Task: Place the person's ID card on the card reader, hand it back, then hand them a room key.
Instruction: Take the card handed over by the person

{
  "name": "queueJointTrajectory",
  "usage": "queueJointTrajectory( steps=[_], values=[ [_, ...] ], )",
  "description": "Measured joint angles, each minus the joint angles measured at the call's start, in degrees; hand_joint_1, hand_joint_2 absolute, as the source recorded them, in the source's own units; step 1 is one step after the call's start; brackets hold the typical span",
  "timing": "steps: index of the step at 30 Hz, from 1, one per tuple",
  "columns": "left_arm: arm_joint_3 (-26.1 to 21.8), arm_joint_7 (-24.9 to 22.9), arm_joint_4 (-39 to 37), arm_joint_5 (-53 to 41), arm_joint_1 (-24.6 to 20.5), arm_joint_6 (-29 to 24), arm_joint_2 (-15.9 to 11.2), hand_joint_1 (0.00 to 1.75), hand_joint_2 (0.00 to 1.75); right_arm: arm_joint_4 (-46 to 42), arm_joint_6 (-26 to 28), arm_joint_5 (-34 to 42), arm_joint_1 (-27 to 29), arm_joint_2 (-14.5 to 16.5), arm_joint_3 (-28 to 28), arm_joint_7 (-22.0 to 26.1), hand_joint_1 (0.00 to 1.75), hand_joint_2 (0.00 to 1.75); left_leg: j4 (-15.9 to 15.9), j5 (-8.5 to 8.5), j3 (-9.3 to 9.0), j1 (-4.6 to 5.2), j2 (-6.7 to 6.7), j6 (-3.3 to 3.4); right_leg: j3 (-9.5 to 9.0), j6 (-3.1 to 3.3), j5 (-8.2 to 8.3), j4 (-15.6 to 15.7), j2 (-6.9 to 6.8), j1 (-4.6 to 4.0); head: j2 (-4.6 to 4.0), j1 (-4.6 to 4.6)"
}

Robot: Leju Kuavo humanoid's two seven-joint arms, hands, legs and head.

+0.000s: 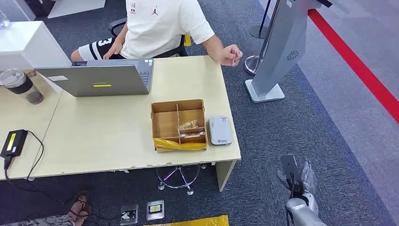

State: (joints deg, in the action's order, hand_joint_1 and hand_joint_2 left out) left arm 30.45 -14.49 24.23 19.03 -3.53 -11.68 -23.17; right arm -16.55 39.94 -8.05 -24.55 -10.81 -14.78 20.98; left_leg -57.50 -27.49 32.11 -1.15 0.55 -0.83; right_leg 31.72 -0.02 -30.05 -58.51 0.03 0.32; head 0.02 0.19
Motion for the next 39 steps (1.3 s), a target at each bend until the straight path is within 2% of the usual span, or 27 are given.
queueJointTrajectory(
  steps=[6, 10, 17, 21, 28, 33, 39],
  values=[
    [-0.11, 0.06, -0.23, -1.39, -0.03, 0.27, 0.50, 0.00, 1.75, -12.37, 0.08, -10.54, 1.13, 0.73, 10.13, -5.37, 0.00, 1.75, 0.00, 0.07, 0.05, -0.01, 0.32, 0.02, -0.03, 0.01, -0.01, 0.01, -0.26, -0.01, 0.00, 0.03],
    [-0.09, -0.23, -0.25, -2.12, 0.31, 0.19, 0.65, 0.00, 1.75, -26.25, 0.15, -17.49, 3.97, 1.04, 15.37, -11.37, 0.00, 1.75, 0.00, 0.09, 0.06, 0.00, 0.39, 0.03, -0.03, 0.02, -0.02, 0.01, -0.32, 0.00, 0.00, 0.02],
    [-0.09, -0.80, -0.25, -2.70, 0.56, 0.14, 0.76, 0.00, 1.75, -47.36, 0.23, -26.23, 7.04, 1.06, 18.30, -17.12, 0.00, 1.75, -0.01, 0.10, 0.02, 0.00, 0.33, 0.03, -0.03, 0.01, -0.01, 0.01, -0.26, 0.01, 0.00, 0.02],
    [-0.09, -1.16, -0.25, -2.99, 0.58, 0.04, 0.99, 0.00, 1.75, -59.11, 0.23, -33.05, 7.66, 1.06, 18.01, -20.87, 0.00, 1.75, -0.01, 0.12, 0.01, 0.00, 0.31, 0.04, -0.03, 0.01, -0.01, 0.01, -0.21, 0.00, 0.00, 0.03],
    [-0.11, -1.23, -0.25, -3.09, 0.54, 0.01, 1.39, 0.00, 1.75, -76.40, 0.19, -41.11, 8.20, 1.06, 14.86, -24.45, 0.00, 1.75, 0.00, 0.13, 0.02, 0.00, 0.31, 0.05, -0.03, 0.01, -0.01, 0.01, -0.19, 0.00, 0.00, 0.04],
    [-0.11, -0.76, -0.25, -3.70, 0.49, 0.07, 1.72, 0.00, 1.75, -84.91, 0.14, -48.23, 7.85, 1.14, 10.55, -25.32, 0.00, 1.75, 0.00, 0.13, 0.02, 0.00, 0.30, 0.05, -0.03, 0.01, -0.01, 0.01, -0.19, 0.00, 0.00, 0.03],
    [-0.11, -0.40, -0.25, -4.61, 0.41, 0.19, 2.24, 0.00, 1.75, -91.41, 0.07, -55.68, 4.95, 1.17, 3.06, -29.12, 0.00, 1.75, 0.01, 0.14, 0.01, 0.00, 0.30, 0.04, -0.04, 0.01, -0.01, 0.00, -0.18, 0.00, 0.00, 0.03]
  ],
)
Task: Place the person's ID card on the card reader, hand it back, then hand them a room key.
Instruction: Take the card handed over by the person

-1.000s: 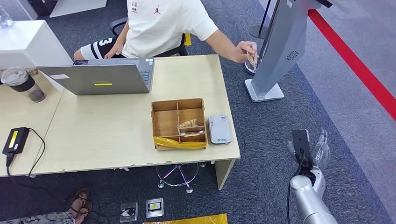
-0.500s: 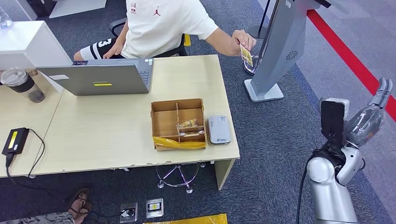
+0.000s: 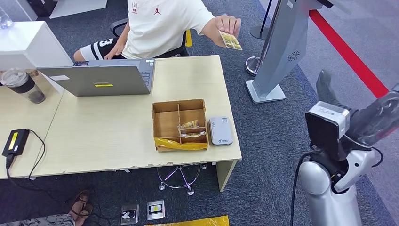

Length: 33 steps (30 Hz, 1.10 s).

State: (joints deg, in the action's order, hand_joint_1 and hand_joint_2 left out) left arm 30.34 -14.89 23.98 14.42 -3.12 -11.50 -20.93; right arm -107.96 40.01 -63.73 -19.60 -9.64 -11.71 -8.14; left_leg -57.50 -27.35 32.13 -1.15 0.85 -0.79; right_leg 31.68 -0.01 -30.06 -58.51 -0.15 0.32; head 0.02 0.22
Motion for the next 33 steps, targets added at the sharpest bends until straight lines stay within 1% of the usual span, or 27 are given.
queueJointTrajectory(
  steps=[4, 6, 8, 10, 12, 15, 18, 21, 23, 27, 33],
  values=[
    [0.01, 0.22, 0.00, -0.87, -0.05, 0.11, 0.31, 0.00, 1.75, -2.18, -0.93, -3.21, -3.60, -0.06, -6.23, -1.76, 0.00, 1.75, 0.01, 0.00, 0.04, 0.00, -0.01, 0.00, 0.00, 0.00, 0.00, -0.02, 0.00, 0.00, 0.00, -0.01],
    [0.02, 0.44, 0.00, -1.63, -0.24, 0.19, 0.50, 0.00, 1.75, -2.13, -3.98, -5.17, -6.78, 0.09, -11.07, -1.26, 0.00, 1.75, 0.02, 0.01, 0.05, 0.00, -0.06, -0.02, 0.01, 0.00, 0.00, -0.03, 0.01, -0.01, 0.00, -0.01],
    [0.04, 0.55, 0.00, -2.27, -0.73, 0.42, 0.73, 0.00, 1.75, -1.05, -8.90, -7.22, -9.92, 0.97, -16.79, 0.40, 0.00, 1.75, 0.03, 0.03, 0.06, -0.04, -0.03, -0.04, -0.01, 0.01, 0.00, -0.03, -0.01, -0.06, 0.00, -0.01],
    [0.04, 0.53, 0.00, -2.54, -1.18, 0.79, 0.97, 0.00, 1.75, 1.45, -13.96, -9.28, -12.24, 2.85, -22.38, 2.58, 0.00, 1.75, 0.04, 0.06, 0.10, -0.09, 0.05, -0.09, -0.03, 0.02, -0.01, -0.04, -0.09, -0.11, 0.00, 0.00],
    [0.04, 0.50, 0.00, -2.33, -1.34, 0.99, 1.13, 0.00, 1.75, 5.36, -17.67, -11.64, -13.96, 5.60, -27.69, 4.66, 0.00, 1.75, 0.06, 0.09, 0.13, -0.13, 0.08, -0.13, 0.00, 0.03, -0.01, -0.05, -0.11, -0.16, 0.00, 0.00],
    [0.04, 0.49, 0.00, -1.90, -1.35, 1.02, 1.37, 0.00, 1.75, 12.49, -20.56, -14.23, -15.42, 10.11, -35.63, 6.07, 0.00, 1.75, 0.06, 0.10, 0.15, -0.18, 0.11, -0.15, 0.04, 0.07, -0.04, -0.06, -0.15, -0.21, 0.00, -0.01],
    [0.02, 0.47, 0.00, -2.06, -1.27, 0.99, 1.56, 0.00, 1.75, 19.24, -23.88, -13.69, -16.86, 12.95, -41.15, 5.80, 0.00, 1.75, 0.06, 0.11, 0.21, -0.18, 0.16, -0.16, 0.09, 0.09, -0.05, -0.05, -0.16, -0.22, 0.00, 0.01],
    [0.04, -0.10, 0.00, -3.09, -1.37, 0.99, 1.78, 0.00, 1.75, 26.73, -26.83, -12.20, -18.83, 15.13, -44.66, 5.06, 0.00, 1.75, 0.05, 0.11, 0.20, -0.17, 0.14, -0.16, 0.11, 0.08, -0.05, -0.02, -0.13, -0.20, 0.00, 0.01],
    [0.05, -0.94, 0.00, -4.13, -1.59, 1.07, 1.95, 0.00, 1.75, 31.13, -27.52, -11.70, -19.69, 16.27, -45.91, 4.33, 0.00, 1.75, 0.02, 0.11, 0.19, -0.16, 0.14, -0.16, 0.11, 0.07, -0.04, -0.01, -0.14, -0.19, 0.00, 0.01],
    [0.07, -2.18, 0.00, -5.98, -2.30, 1.50, 2.23, 0.00, 1.75, 36.99, -27.63, -11.47, -21.25, 17.11, -46.73, 3.08, 0.00, 1.75, -0.01, 0.11, 0.18, -0.13, 0.09, -0.16, 0.12, 0.08, 0.02, -0.01, -0.07, -0.16, 0.00, 0.02],
    [0.08, -2.64, 0.00, -8.09, -3.52, 1.97, 2.87, 0.00, 1.75, 43.60, -27.04, -11.44, -22.51, 17.84, -46.69, 1.65, 0.00, 1.75, -0.02, 0.11, 0.16, -0.14, 0.04, -0.16, 0.14, 0.08, 0.03, -0.01, -0.01, -0.16, 0.00, 0.03]
  ],
)
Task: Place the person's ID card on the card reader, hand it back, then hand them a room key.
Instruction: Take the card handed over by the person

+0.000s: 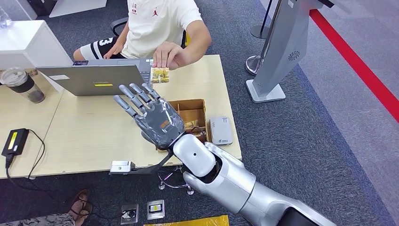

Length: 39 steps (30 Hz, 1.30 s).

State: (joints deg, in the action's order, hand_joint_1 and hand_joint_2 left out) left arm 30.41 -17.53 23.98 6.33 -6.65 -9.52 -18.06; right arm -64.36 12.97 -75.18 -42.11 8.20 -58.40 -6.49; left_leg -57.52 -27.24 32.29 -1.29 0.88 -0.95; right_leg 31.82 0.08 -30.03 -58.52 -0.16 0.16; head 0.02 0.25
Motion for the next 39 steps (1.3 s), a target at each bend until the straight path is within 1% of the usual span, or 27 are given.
queueJointTrajectory(
  steps=[5, 9, 21, 29, 30, 31, 32, 34, 35, 36, 39],
  values=[
    [-0.19, -0.02, -0.08, -0.71, -0.20, -0.09, 0.53, 0.00, 1.75, 3.75, 1.51, 1.04, -0.95, 0.55, 1.13, -1.57, 0.00, 1.75, 0.00, 0.00, 0.00, -0.01, -0.03, 0.00, 0.01, 0.00, 0.00, -0.01, 0.03, -0.01, 0.00, -0.02],
    [-0.79, 0.03, -0.13, -0.67, 0.22, -0.64, 0.88, 0.00, 1.75, 5.84, 2.69, 3.14, -2.31, 0.74, 3.10, -3.03, 0.00, 1.75, 0.00, 0.00, 0.00, -0.01, -0.04, 0.00, 0.00, 0.00, 0.00, -0.01, 0.05, -0.01, 0.00, -0.01],
    [-3.04, 0.27, -0.17, -0.41, 1.52, -1.21, 1.69, 0.00, 1.75, 9.87, 3.31, 4.26, -3.29, 1.98, 6.34, -3.10, 0.00, 1.75, 0.00, 0.00, 0.00, -0.01, -0.05, 0.00, 0.01, 0.00, 0.00, -0.01, 0.08, -0.01, 0.00, -0.02],
    [-4.86, 0.77, -0.19, 0.71, 3.01, -1.84, 2.01, 0.00, 1.75, 11.39, 3.84, 4.94, -3.42, 3.83, 6.62, -2.89, 0.00, 1.75, 0.01, 0.00, 0.00, -0.01, -0.10, 0.00, 0.02, 0.00, 0.00, -0.01, 0.13, -0.01, 0.00, -0.01],
    [-5.07, 0.77, -0.19, 0.81, 3.07, -1.90, 2.04, 0.00, 1.75, 11.57, 3.96, 5.04, -3.42, 4.08, 6.61, -2.83, 0.03, 1.75, 0.01, 0.00, 0.00, -0.01, -0.10, 0.00, 0.02, 0.00, 0.00, -0.01, 0.13, -0.01, 0.00, -0.01],
    [-5.25, 0.77, -0.20, 0.91, 3.12, -1.96, 2.07, 0.00, 1.75, 11.76, 4.07, 5.13, -3.42, 4.36, 6.60, -2.78, 0.11, 1.75, 0.01, 0.00, 0.00, -0.01, -0.10, 0.00, 0.02, 0.00, 0.00, -0.01, 0.13, -0.01, 0.00, -0.01],
    [-5.44, 0.77, -0.20, 1.00, 3.16, -2.03, 2.10, 0.00, 1.75, 11.95, 4.20, 5.18, -3.42, 4.61, 6.58, -2.73, 0.44, 1.75, 0.01, 0.00, 0.00, -0.01, -0.10, 0.00, 0.02, 0.00, 0.00, -0.01, 0.13, -0.01, 0.00, -0.02],
    [-5.75, 0.77, -0.20, 1.17, 3.24, -2.13, 2.21, 0.00, 1.75, 12.33, 4.46, 5.30, -3.42, 5.08, 6.52, -2.62, 1.17, 1.75, 0.01, 0.00, 0.00, -0.01, -0.10, 0.00, 0.02, 0.00, 0.00, -0.01, 0.13, -0.01, 0.00, -0.01],
    [-5.91, 0.77, -0.21, 1.22, 3.30, -2.15, 2.26, 0.00, 1.75, 12.52, 4.59, 5.36, -3.42, 5.28, 6.46, -2.56, 1.48, 1.75, 0.01, 0.00, 0.00, -0.01, -0.10, 0.00, 0.02, 0.00, 0.00, -0.01, 0.13, -0.01, 0.00, -0.01],
    [-6.04, 0.77, -0.21, 1.26, 3.34, -2.15, 2.30, 0.00, 1.75, 12.69, 4.70, 5.44, -3.42, 5.46, 6.39, -2.51, 1.54, 1.75, 0.01, 0.00, 0.00, -0.01, -0.10, 0.00, 0.02, 0.00, 0.00, -0.01, 0.13, -0.01, 0.00, 0.01],
    [-6.43, 0.77, -0.22, 1.30, 3.41, -2.25, 2.32, 0.00, 1.75, 13.21, 4.94, 5.62, -3.42, 5.87, 6.09, -2.31, 1.63, 1.75, 0.01, 0.00, 0.00, -0.01, -0.09, 0.00, 0.02, 0.00, 0.00, -0.01, 0.13, -0.01, 0.00, 0.00]
  ],
)
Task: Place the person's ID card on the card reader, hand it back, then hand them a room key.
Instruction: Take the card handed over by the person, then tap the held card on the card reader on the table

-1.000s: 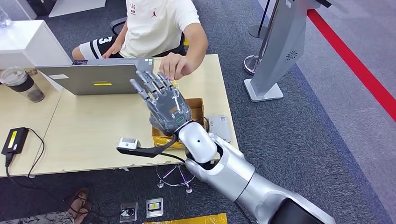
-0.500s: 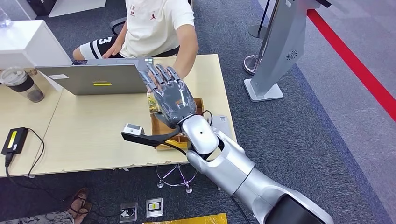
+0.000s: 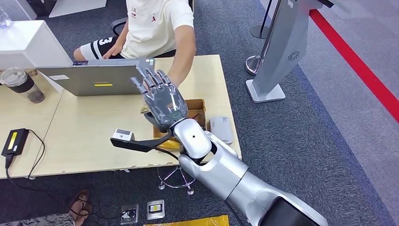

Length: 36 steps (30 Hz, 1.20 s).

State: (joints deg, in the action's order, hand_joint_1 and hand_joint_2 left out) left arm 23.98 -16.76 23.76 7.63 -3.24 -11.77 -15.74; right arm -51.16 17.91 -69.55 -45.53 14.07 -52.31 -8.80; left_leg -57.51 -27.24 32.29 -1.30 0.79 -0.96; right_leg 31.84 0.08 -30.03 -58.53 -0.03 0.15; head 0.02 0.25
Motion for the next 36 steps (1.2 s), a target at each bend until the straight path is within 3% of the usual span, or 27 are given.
queueJointTrajectory(
  steps=[3, 23, 31, 36],
  values=[
    [-0.27, 0.00, 0.00, -0.03, 0.03, -0.09, 0.02, 0.00, 1.75, 0.48, 0.09, 0.18, 0.00, 0.25, -0.31, 0.18, 1.69, 1.75, 0.00, 0.00, 0.00, 0.00, 0.00, 0.00, 0.00, 0.00, 0.00, 0.00, 0.00, 0.00, 0.00, 0.00],
    [-0.73, 0.00, 0.00, -0.60, 0.28, -0.14, 0.01, 0.00, 1.75, 1.60, 0.24, 1.00, 0.05, -0.42, -0.89, -0.65, 1.67, 1.75, 0.00, 0.00, -0.02, 0.00, -0.02, 0.00, 0.02, 0.00, 0.00, 0.01, 0.02, 0.00, 0.00, -0.01],
    [-0.78, 0.02, -0.04, -0.68, 0.32, -0.19, -0.03, 0.00, 1.75, 2.14, 2.73, 4.22, 1.14, -2.99, 0.70, -2.31, 1.72, 1.75, -0.02, 0.00, -0.05, 0.01, -0.02, 0.00, 0.02, 0.00, 0.00, 0.02, 0.01, 0.01, 0.00, -0.01],
    [-1.52, 0.43, -0.49, -0.76, 0.41, -0.65, -0.09, 0.00, 1.75, 4.25, 8.87, 9.16, 3.49, -7.28, 5.09, -3.61, 1.75, 1.75, -0.02, -0.01, -0.05, 0.03, -0.03, 0.01, 0.01, -0.01, 0.03, 0.03, 0.01, 0.03, 0.00, 0.00]
  ],
)
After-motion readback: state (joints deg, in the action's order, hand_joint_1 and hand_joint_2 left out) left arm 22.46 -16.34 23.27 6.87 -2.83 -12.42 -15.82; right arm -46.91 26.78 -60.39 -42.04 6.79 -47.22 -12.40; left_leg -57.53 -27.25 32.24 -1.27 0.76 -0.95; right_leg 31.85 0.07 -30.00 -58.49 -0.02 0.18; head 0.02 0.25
